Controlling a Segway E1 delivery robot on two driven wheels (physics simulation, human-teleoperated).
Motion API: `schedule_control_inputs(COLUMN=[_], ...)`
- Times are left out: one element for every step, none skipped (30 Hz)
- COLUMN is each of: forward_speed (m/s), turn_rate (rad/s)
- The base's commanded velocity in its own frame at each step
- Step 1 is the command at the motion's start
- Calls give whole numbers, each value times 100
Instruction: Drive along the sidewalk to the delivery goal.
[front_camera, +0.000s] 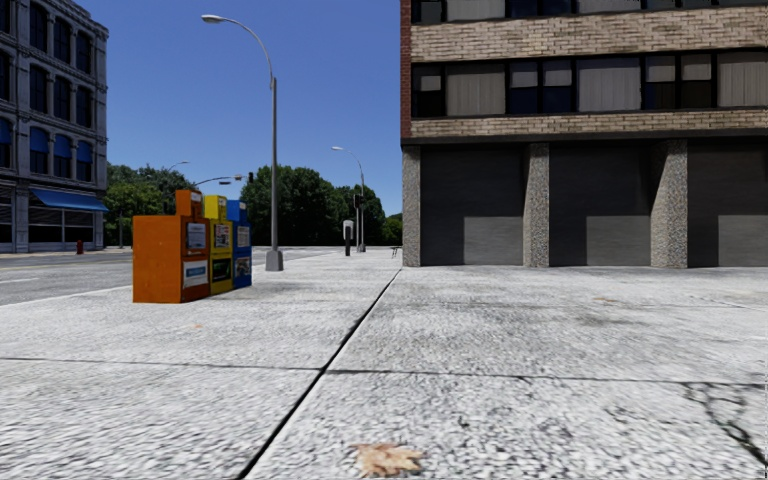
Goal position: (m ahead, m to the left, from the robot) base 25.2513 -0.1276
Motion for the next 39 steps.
schedule_control_inputs(forward_speed=[200, 200, 200, 200, 200, 200, 200, 200, 200, 200, 200, 200, 200, 200, 200, 200, 200, 200, 200, 200, 200, 200, 200, 200, 200, 200, 200, 200, 200, 200, 200, 200, 200, 200, 200, 200, 200, 200, 200], turn_rate=[0, 0, 0, 0, 0, 0, 0, 0, 0, 0, 0, 0, 0, 0, 0, 0, 0, 0, 0, 0, 0, 0, 0, 0, 0, 0, 0, 0, 0, 0, 0, 0, 0, 0, 0, 0, 0, 0, 0])
